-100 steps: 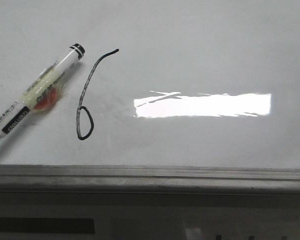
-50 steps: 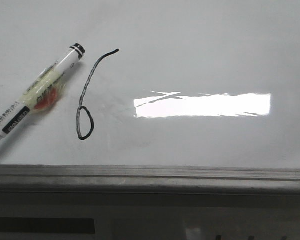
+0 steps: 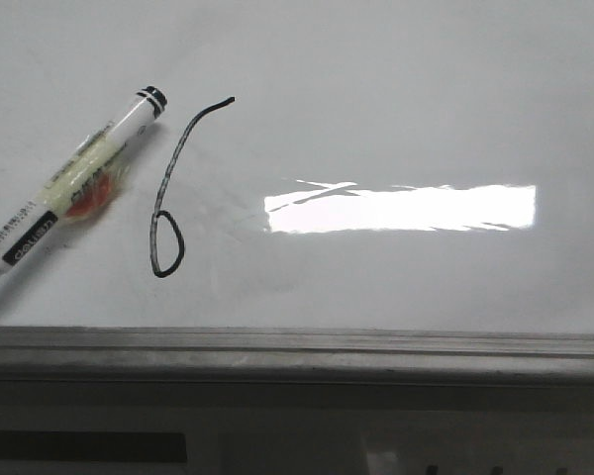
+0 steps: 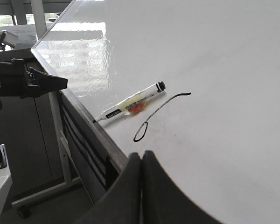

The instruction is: Write number 6 on whiteboard

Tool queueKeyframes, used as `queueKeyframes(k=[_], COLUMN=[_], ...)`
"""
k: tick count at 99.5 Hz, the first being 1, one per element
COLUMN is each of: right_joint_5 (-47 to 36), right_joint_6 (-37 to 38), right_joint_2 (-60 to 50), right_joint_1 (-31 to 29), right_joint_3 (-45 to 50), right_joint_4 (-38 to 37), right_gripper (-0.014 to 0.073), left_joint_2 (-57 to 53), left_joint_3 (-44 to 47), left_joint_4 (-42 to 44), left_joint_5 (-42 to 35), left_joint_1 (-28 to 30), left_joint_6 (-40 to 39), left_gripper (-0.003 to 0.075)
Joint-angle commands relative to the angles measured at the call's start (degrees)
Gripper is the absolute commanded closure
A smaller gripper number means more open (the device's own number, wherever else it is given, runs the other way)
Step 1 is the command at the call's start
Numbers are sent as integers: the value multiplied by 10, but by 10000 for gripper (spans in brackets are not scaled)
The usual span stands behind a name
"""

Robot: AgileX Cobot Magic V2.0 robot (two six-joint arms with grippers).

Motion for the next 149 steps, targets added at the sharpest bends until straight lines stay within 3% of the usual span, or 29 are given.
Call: queueKeyframes(k=[1,108,126,149], right_joint_5=[-46,-44,-44,-44], right_joint_6=[-3,-3,-3,-3], right_joint_2=[3,-7,-21,-30], right_joint_1=[0,-4,-56,-222], right_joint_3=[-14,-14,-10,-7], right_joint_4=[-8,-8,-8,-8], right_gripper=[657,657,657,657], left_joint_2=[-17,-17,-17,-17], left_joint_3=[14,14,14,14], left_joint_4=[0,0,0,0], left_joint_5=[-27,-27,-27,-27], left_joint_1=[0,0,0,0], left_joint_6=[0,0,0,0], left_gripper=[741,741,741,741])
